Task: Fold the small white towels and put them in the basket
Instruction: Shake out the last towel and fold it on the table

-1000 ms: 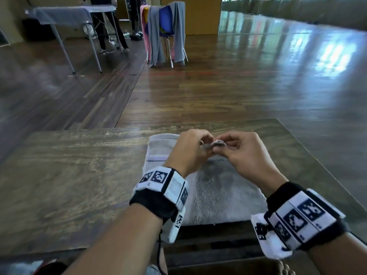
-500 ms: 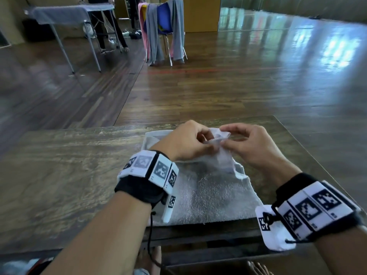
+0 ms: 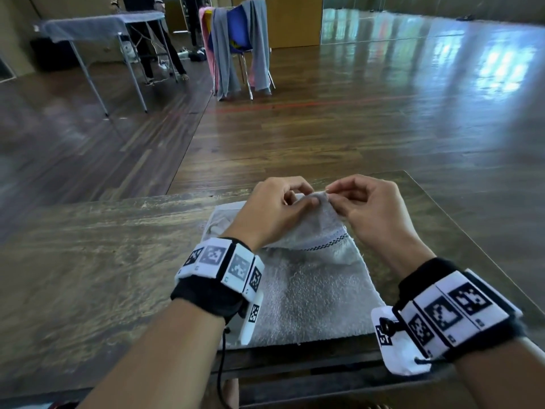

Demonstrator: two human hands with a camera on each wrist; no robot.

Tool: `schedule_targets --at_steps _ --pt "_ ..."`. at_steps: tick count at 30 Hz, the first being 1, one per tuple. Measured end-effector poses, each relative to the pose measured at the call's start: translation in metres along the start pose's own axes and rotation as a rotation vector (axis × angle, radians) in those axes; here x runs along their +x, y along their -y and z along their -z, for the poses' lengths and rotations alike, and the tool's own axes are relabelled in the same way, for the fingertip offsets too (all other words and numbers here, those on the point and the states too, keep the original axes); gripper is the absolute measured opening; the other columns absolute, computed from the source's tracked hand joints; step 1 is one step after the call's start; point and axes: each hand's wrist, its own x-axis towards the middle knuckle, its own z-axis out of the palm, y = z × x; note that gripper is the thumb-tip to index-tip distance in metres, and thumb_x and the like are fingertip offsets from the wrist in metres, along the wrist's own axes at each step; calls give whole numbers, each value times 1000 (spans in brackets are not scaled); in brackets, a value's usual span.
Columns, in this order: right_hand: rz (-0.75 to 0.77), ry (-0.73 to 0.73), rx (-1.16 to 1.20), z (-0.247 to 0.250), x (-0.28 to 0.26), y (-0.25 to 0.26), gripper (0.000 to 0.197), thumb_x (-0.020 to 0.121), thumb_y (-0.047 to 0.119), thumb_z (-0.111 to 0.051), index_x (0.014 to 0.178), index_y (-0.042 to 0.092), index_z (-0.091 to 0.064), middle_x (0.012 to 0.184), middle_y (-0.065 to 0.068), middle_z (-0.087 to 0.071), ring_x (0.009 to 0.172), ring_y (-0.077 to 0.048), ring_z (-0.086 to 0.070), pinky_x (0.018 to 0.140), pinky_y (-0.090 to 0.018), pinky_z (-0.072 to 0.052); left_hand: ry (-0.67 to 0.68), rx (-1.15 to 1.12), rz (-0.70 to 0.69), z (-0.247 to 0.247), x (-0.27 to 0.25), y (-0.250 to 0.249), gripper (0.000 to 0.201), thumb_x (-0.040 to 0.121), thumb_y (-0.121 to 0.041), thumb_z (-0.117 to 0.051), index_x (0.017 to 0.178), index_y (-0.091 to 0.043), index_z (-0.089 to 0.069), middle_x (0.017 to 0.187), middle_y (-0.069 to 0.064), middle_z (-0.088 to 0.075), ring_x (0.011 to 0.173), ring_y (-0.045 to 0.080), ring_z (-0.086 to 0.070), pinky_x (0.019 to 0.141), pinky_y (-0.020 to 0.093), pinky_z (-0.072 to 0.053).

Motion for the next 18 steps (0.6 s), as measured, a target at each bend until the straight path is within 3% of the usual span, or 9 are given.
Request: schedule_targets --at_steps 3,7,12,18 --pt "30 -2 -25 -2 -1 3 17 88 7 -76 86 23 -79 82 10 -78 81 -6 -74 78 -23 -61 -33 32 -20 -1 1 1 20 93 -43 -63 89 -25 -72 68 -9 -65 54 0 -51 53 17 -40" --pt "30 6 -30 -3 -1 5 27 89 -4 -70 89 22 -79 84 11 -77 83 -1 -72 76 -14 -56 -88 32 -45 -2 2 0 13 88 -37 -71 90 -24 -71 68 -13 -64 56 -2 -55 54 10 -38" --pt "2 2 19 -4 0 6 22 87 -3 -74 90 18 -74 86 0 -77 86 -14 -74 83 -29 -61 -116 30 -48 0 2 0 9 85 -32 -76 87 -24 -75 65 -15 -63 55 -5 -55 54 8 -37" --pt "-5 1 7 -4 -1 7 17 85 1 -77 84 18 -77 81 -1 -78 80 -16 -76 82 -37 -63 -134 27 2 3 0 2 9 79 -35 -81 82 -26 -79 70 -8 -71 56 -2 -57 55 12 -42"
